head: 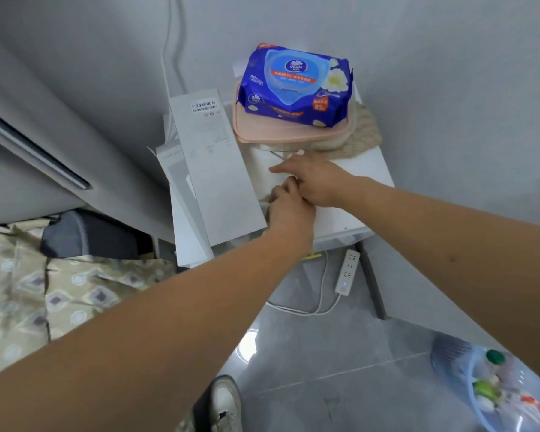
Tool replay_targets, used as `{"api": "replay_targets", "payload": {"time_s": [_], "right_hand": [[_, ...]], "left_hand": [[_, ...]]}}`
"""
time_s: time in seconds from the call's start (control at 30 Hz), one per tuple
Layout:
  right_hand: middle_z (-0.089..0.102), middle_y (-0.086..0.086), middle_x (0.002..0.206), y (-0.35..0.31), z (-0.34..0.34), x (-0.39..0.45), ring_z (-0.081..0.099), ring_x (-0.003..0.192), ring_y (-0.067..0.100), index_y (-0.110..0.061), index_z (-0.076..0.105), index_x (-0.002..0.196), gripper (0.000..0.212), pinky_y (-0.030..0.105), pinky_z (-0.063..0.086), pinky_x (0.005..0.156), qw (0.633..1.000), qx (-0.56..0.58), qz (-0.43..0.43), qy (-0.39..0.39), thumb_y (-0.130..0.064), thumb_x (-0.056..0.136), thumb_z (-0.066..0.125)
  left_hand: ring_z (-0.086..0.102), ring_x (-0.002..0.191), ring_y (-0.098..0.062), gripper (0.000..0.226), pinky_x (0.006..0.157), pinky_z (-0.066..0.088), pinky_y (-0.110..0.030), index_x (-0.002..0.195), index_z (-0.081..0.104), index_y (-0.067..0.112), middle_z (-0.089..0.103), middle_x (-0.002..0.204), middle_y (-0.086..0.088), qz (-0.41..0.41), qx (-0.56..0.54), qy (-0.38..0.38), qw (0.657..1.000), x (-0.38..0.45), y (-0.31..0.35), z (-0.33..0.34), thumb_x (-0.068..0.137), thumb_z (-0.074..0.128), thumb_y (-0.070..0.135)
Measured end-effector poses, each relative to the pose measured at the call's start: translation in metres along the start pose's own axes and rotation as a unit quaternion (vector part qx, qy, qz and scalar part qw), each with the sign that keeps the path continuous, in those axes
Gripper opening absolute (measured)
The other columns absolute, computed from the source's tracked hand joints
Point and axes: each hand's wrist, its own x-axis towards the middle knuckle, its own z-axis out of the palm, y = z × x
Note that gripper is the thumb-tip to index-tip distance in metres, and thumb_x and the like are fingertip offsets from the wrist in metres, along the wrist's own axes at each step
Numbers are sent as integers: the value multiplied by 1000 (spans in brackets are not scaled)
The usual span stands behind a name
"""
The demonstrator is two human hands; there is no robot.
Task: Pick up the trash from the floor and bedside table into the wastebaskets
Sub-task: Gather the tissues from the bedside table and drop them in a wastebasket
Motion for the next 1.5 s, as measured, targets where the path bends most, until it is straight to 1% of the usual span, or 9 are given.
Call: {"api": "replay_targets", "payload": {"time_s": [0.13,0.23,0.37,0.47,0.8,1.0,1.13,1.37,1.5], "right_hand": [[60,8,127,12,3,-7,55,117,30,-16,73,120,33,47,49,95,998,-58,5,31,-18,92,56],[58,12,112,21,10,-25,55,106,32,-9,72,112,27,48,51,80,996,-70,17,60,-15,89,60],[53,12,116,38,20,-57,51,108,31,-10,64,125,33,45,51,72,987,-91,69,110,-13,93,57],[56,10,109,52,27,-85,54,103,31,-12,62,113,21,36,41,65,982,-94,109,120,-21,94,60],[67,9,84,46,29,-172,60,75,31,-14,66,101,22,38,48,64,940,64,216,255,-9,90,48],[58,-10,68,19,78,-276,56,67,16,-17,69,78,25,32,40,60,861,280,311,290,-6,89,49],[59,2,67,-1,115,-359,54,60,16,-14,64,75,17,42,51,64,750,455,377,296,-25,87,59],[62,1,61,-11,174,-493,66,67,32,-18,62,70,15,55,57,67,631,480,500,348,-30,77,56],[64,-2,73,4,214,-574,68,74,29,-31,59,75,8,53,58,72,550,507,538,389,-25,81,56]], "left_hand": [[40,126,-33,51,95,46,-40,143,43,-1,39,146,-26,11,31,24,999,6,3,6,94,48,12],[42,127,-32,55,95,44,-35,145,40,5,32,150,-20,4,-63,47,997,5,5,7,93,56,10],[44,123,-33,89,76,50,-33,146,31,15,25,150,-15,11,-207,52,977,-11,8,3,73,80,1],[44,118,-32,95,63,43,-33,145,30,18,28,144,-15,29,-224,69,972,-19,12,-4,68,79,-7],[42,83,-24,36,49,41,-40,104,52,11,45,103,-8,8,-300,192,935,-44,14,-1,77,59,-12],[53,64,-29,19,54,51,-46,103,53,14,44,102,-3,44,-368,193,909,-127,45,-10,89,60,4],[54,66,-21,21,55,51,-39,100,53,21,44,103,6,118,-406,184,888,-171,95,-22,88,64,8],[53,65,-22,20,53,39,-35,93,57,23,43,97,7,264,-363,152,881,-232,222,-75,84,65,6],[56,69,-25,16,62,50,-43,91,62,18,48,95,4,318,-364,119,867,-249,317,-102,82,67,5]]}}
